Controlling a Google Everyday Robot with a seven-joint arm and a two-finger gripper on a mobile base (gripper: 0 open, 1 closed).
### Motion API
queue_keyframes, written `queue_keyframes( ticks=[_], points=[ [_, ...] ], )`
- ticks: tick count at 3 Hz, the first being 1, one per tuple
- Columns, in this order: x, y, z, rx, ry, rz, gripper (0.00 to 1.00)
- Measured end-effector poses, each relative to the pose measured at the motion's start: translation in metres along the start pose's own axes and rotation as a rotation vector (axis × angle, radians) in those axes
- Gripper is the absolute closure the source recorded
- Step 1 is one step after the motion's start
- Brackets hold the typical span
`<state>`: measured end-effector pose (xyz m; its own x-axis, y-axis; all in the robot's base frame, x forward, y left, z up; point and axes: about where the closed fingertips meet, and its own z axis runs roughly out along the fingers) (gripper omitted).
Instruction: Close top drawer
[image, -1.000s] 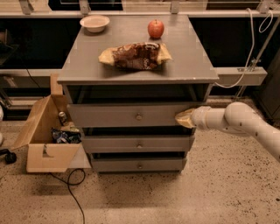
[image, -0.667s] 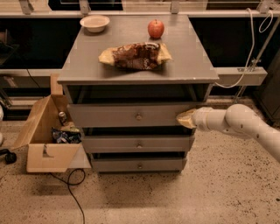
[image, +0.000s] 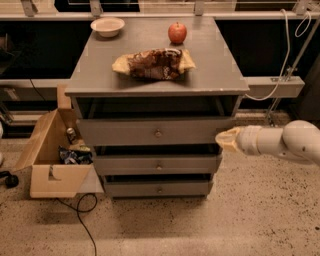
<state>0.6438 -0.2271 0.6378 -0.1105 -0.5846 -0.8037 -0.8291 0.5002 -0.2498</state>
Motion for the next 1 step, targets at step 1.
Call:
queue_keyframes(
  ticks=[1],
  points=[
    [0.0024, 0.0205, -0.0512, -0.027, 0.005, -0.049, 1.0]
  ],
)
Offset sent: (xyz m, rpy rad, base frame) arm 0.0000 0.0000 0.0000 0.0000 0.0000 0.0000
